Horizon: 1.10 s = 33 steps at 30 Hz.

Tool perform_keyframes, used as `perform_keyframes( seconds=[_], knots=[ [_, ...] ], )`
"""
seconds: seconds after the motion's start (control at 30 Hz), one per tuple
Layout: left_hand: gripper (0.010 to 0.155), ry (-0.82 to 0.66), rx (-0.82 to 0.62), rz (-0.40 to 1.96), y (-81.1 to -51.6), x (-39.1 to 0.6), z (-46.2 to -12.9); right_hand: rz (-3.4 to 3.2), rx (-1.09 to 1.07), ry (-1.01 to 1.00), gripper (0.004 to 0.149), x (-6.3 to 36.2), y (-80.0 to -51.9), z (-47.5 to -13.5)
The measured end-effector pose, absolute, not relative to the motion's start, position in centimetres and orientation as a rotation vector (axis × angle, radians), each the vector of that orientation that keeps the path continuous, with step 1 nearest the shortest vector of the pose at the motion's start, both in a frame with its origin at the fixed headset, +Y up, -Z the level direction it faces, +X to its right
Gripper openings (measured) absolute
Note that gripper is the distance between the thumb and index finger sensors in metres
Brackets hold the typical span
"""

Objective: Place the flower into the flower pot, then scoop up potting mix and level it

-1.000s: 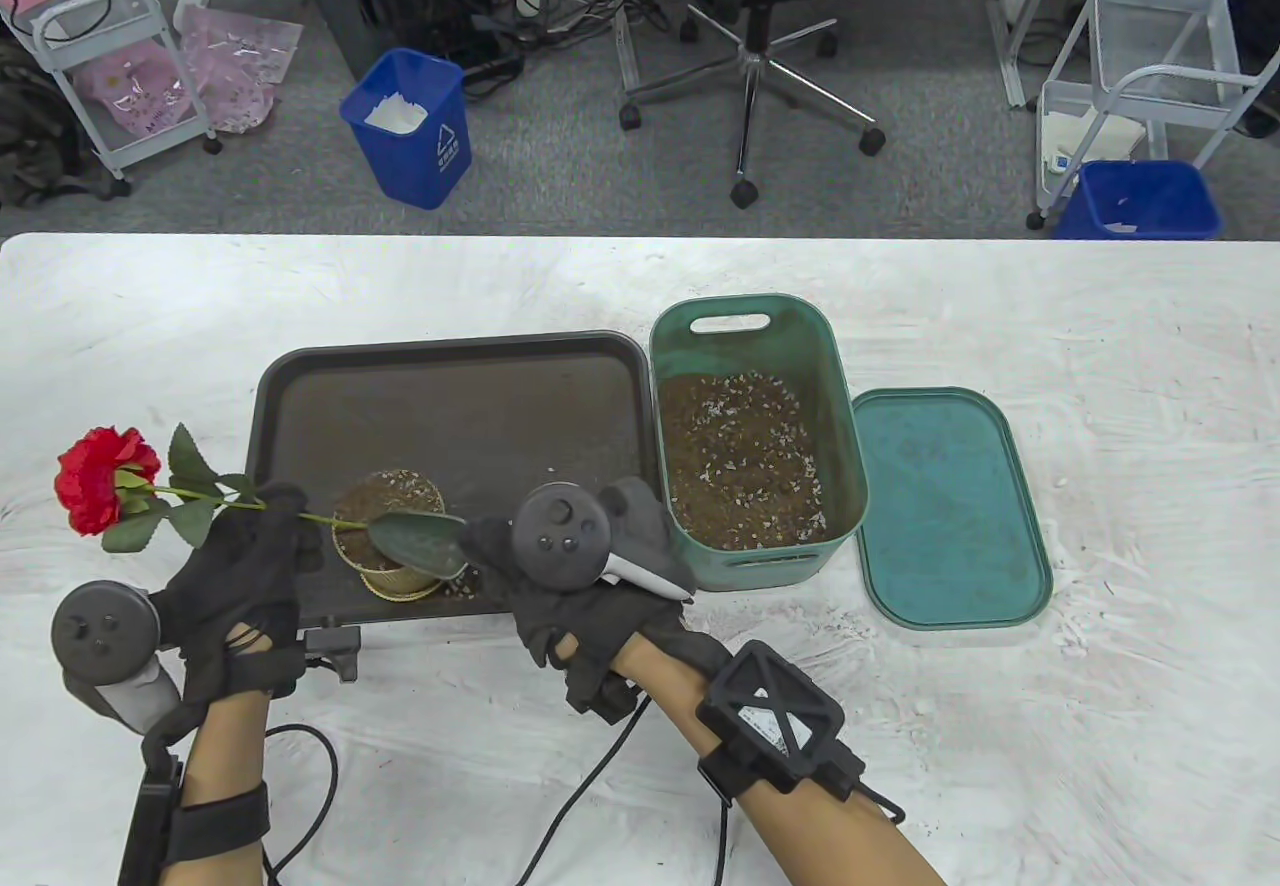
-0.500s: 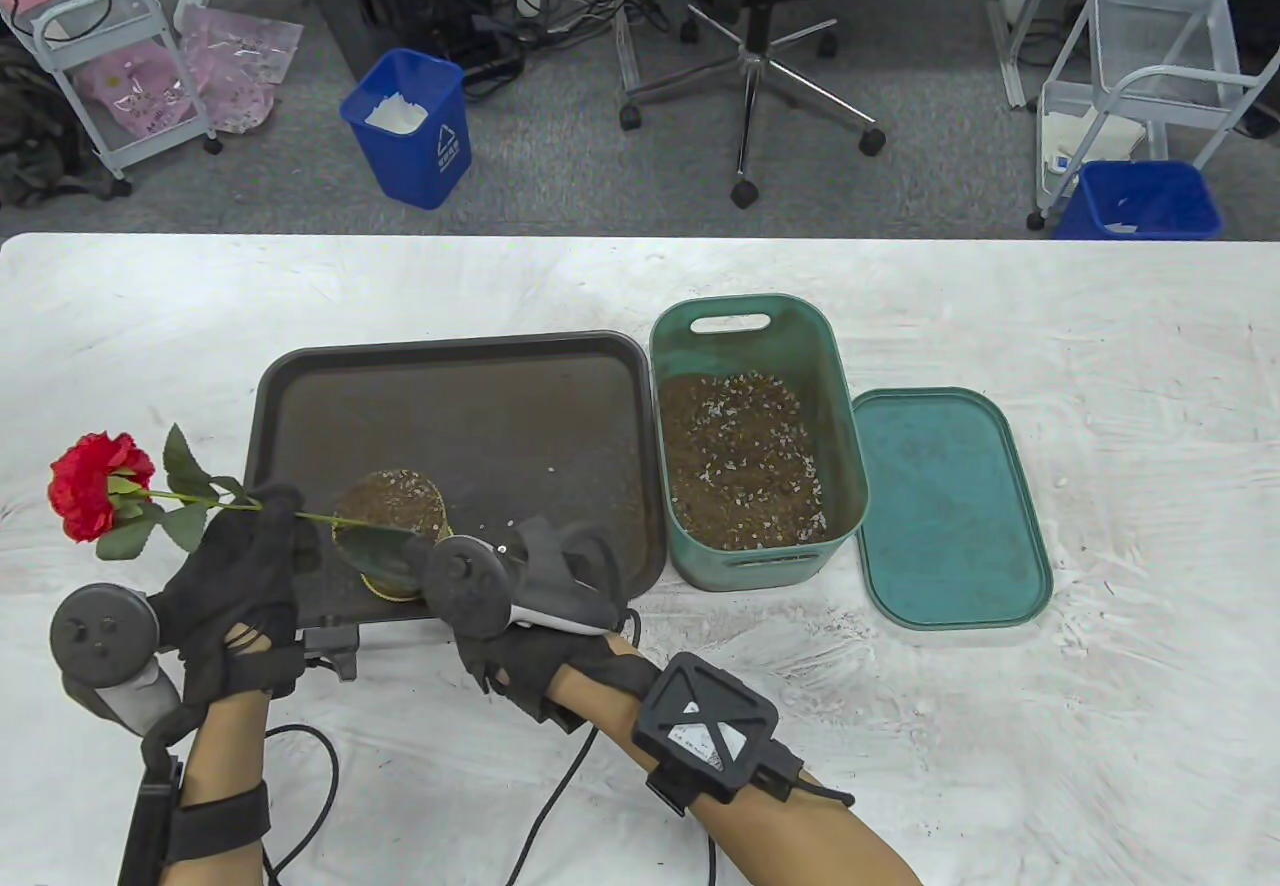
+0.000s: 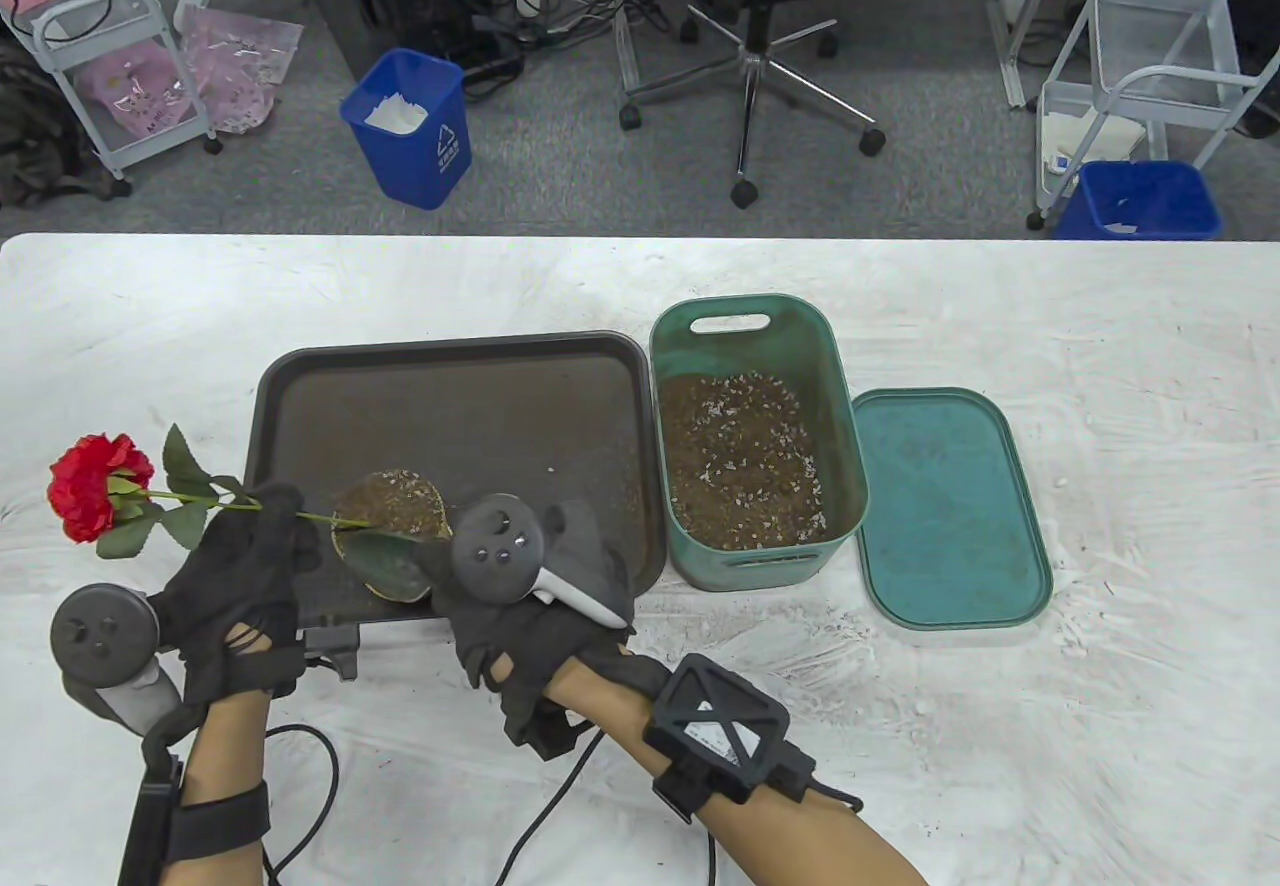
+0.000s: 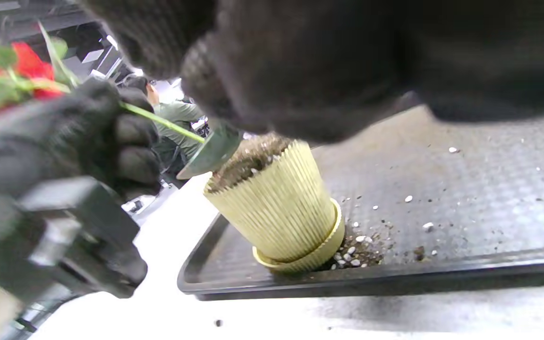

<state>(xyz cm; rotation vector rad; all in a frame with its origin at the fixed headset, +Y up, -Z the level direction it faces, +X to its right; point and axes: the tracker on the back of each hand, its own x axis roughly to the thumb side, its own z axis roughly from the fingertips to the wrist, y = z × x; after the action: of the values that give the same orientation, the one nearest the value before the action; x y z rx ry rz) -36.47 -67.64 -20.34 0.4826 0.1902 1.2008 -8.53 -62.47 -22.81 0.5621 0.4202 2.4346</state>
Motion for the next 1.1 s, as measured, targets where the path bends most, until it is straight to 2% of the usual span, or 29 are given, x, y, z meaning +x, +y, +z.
perform_keyframes(
  seconds=[0.07, 0.17, 0.37, 0.67, 0.8, 0.87, 0.9, 1.0, 1.1],
  knots=[
    [0.045, 0.189, 0.483, 1.199, -67.6, -36.4, -20.3, 2.4, 0.507, 0.405, 0.051, -7.3, -61.6, -23.2],
    [0.045, 0.184, 0.484, 1.19, -67.6, -36.2, -20.3, 2.404, 0.397, 0.275, 0.052, -6.4, -61.1, -24.4],
    [0.045, 0.186, 0.485, 1.184, -67.6, -36.2, -20.2, 2.43, 0.367, 0.273, 0.052, -8.2, -63.1, -25.7],
    [0.045, 0.184, 0.478, 1.176, -67.5, -36.2, -20.4, 2.576, 0.366, 0.497, 0.046, -10.0, -65.5, -26.3],
    [0.045, 0.182, 0.475, 1.173, -67.6, -36.2, -20.4, 2.669, 0.409, 0.491, 0.049, -10.7, -65.4, -26.2],
    [0.045, 0.184, 0.474, 1.176, -67.6, -36.3, -20.4, 2.697, 0.447, 0.44, 0.052, -10.8, -65.0, -26.0],
    [0.045, 0.186, 0.474, 1.178, -67.6, -36.3, -20.4, 2.666, 0.455, 0.343, 0.053, -10.5, -64.5, -25.8],
    [0.045, 0.184, 0.474, 1.177, -67.6, -36.2, -20.4, 2.538, 0.4, 0.22, 0.053, -9.7, -63.9, -25.9],
    [0.045, 0.18, 0.475, 1.175, -67.5, -36.1, -20.4, 2.504, 0.318, 0.218, 0.052, -9.1, -64.2, -26.4]
  ],
)
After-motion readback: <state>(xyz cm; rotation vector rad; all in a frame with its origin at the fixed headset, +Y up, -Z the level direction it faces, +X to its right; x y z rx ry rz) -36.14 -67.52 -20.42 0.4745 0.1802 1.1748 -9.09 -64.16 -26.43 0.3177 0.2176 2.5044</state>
